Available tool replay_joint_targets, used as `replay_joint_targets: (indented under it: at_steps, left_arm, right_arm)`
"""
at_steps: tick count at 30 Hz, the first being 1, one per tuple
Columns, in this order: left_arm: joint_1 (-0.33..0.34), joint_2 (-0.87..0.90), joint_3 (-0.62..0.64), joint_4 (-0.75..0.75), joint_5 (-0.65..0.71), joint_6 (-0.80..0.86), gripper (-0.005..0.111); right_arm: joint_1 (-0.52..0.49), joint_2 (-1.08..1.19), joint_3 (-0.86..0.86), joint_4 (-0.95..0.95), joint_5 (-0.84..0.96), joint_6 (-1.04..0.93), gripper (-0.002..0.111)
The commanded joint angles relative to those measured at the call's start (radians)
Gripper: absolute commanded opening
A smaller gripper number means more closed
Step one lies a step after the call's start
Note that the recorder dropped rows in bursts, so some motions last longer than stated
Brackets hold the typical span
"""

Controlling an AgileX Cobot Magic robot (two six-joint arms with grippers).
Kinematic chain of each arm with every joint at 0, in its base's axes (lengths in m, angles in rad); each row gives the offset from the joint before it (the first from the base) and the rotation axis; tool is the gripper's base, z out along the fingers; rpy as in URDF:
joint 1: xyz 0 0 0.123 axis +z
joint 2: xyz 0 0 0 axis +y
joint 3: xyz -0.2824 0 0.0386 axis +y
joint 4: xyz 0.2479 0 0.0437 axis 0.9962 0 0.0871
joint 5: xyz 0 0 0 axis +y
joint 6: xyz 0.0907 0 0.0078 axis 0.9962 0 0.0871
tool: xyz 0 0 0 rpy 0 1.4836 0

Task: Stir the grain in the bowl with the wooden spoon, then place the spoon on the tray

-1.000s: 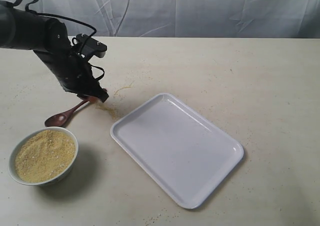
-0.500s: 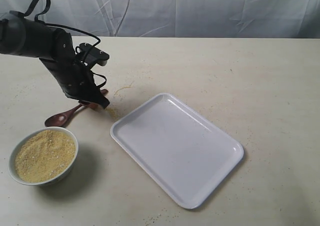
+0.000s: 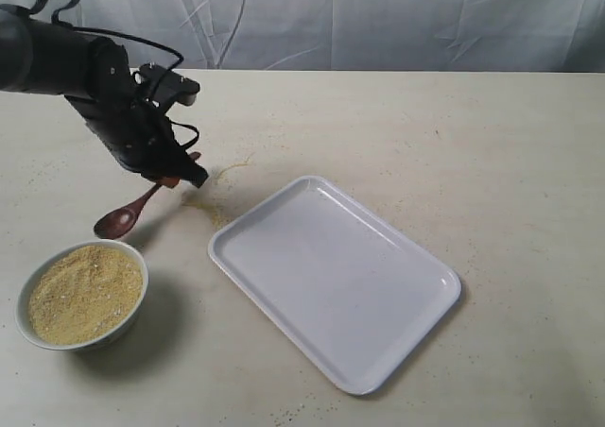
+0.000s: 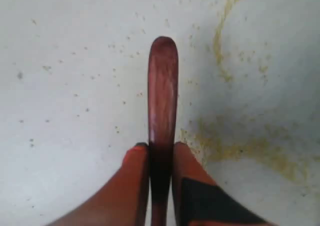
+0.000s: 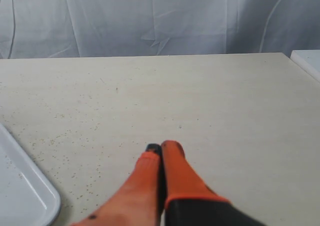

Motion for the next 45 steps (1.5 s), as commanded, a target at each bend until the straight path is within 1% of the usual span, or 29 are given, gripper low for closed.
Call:
replay_joint_targets:
  at_steps: [1, 4, 8, 11, 13, 14, 15, 16, 17, 18, 19, 20, 21, 23, 25, 29, 31, 36, 38, 41, 45]
  left_arm:
    - [0.001, -0.137, -0.006, 0.055, -0.021, -0.163, 0.0]
    - [0.034, -0.227, -0.004, 0.057, -0.037, -0.35, 0.0]
    - [0.1, -0.325, 0.044, 0.005, -0.036, -0.401, 0.0]
    - [0.166, -0.424, 0.126, -0.088, -0.066, -0.406, 0.0]
    - [0.211, -0.498, 0.205, -0.186, -0.109, -0.406, 0.0]
    - [0.242, -0.569, 0.283, -0.279, -0.141, -0.406, 0.0]
    - [0.252, -0.594, 0.314, -0.305, -0.153, -0.406, 0.0]
    - [0.257, -0.653, 0.388, -0.354, -0.183, -0.406, 0.0]
    - [0.257, -0.674, 0.415, -0.368, -0.196, -0.406, 0.0]
    - [0.257, -0.722, 0.48, -0.42, -0.216, -0.406, 0.0]
    - [0.257, -0.742, 0.509, -0.445, -0.22, -0.406, 0.0]
    - [0.257, -0.779, 0.566, -0.512, -0.238, -0.406, 0.0]
    - [0.257, -0.791, 0.589, -0.549, -0.248, -0.406, 0.0]
    - [0.257, -0.829, 0.7, -0.71, -0.312, -0.422, 0.0]
    - [0.257, -0.838, 0.774, -0.777, -0.359, -0.422, 0.0]
    - [0.257, -0.838, 0.9, -0.827, -0.483, -0.422, 0.0]
    - [0.257, -0.838, 0.922, -0.832, -0.493, -0.422, 0.0]
    - [0.257, -0.838, 0.927, -0.834, -0.479, -0.422, 0.0]
    - [0.257, -0.838, 0.927, -0.834, -0.481, -0.422, 0.003]
    - [0.257, -0.838, 0.927, -0.83, -0.489, -0.422, 0.014]
    - [0.257, -0.838, 0.927, -0.807, -0.5, -0.422, 0.037]
  right_arm:
    - [0.003, -0.007, 0.002, 0.0, -0.013, -0.002, 0.0]
    - [0.003, -0.007, 0.002, 0.0, -0.013, -0.002, 0.0]
    - [0.003, -0.007, 0.002, 0.0, -0.013, -0.002, 0.0]
    - [0.003, -0.007, 0.002, 0.0, -0.013, -0.002, 0.0]
    - [0.003, -0.007, 0.002, 0.0, -0.013, -0.002, 0.0]
    - [0.003, -0.007, 0.002, 0.0, -0.013, -0.002, 0.0]
    - [0.003, -0.007, 0.002, 0.0, -0.013, -0.002, 0.0]
    - [0.003, -0.007, 0.002, 0.0, -0.013, -0.002, 0.0]
    - [0.003, -0.007, 0.002, 0.0, -0.013, -0.002, 0.0]
    - [0.003, -0.007, 0.002, 0.0, -0.013, -0.002, 0.0]
    - [0.003, -0.007, 0.002, 0.0, -0.013, -0.002, 0.0]
    - [0.003, -0.007, 0.002, 0.0, -0.013, -0.002, 0.0]
    - [0.003, -0.007, 0.002, 0.0, -0.013, -0.002, 0.0]
    - [0.003, -0.007, 0.002, 0.0, -0.013, -0.002, 0.0]
    - [0.003, -0.007, 0.002, 0.0, -0.013, -0.002, 0.0]
    - [0.003, -0.007, 0.002, 0.0, -0.013, -0.002, 0.0]
    - [0.003, -0.007, 0.002, 0.0, -0.013, -0.002, 0.0]
    - [0.003, -0.007, 0.002, 0.0, -0.013, -0.002, 0.0]
    - [0.003, -0.007, 0.002, 0.0, -0.013, -0.002, 0.0]
    - [0.003, -0.007, 0.002, 0.0, -0.013, -0.002, 0.0]
    - [0.003, -0.007, 0.002, 0.0, -0.013, -0.002, 0.0]
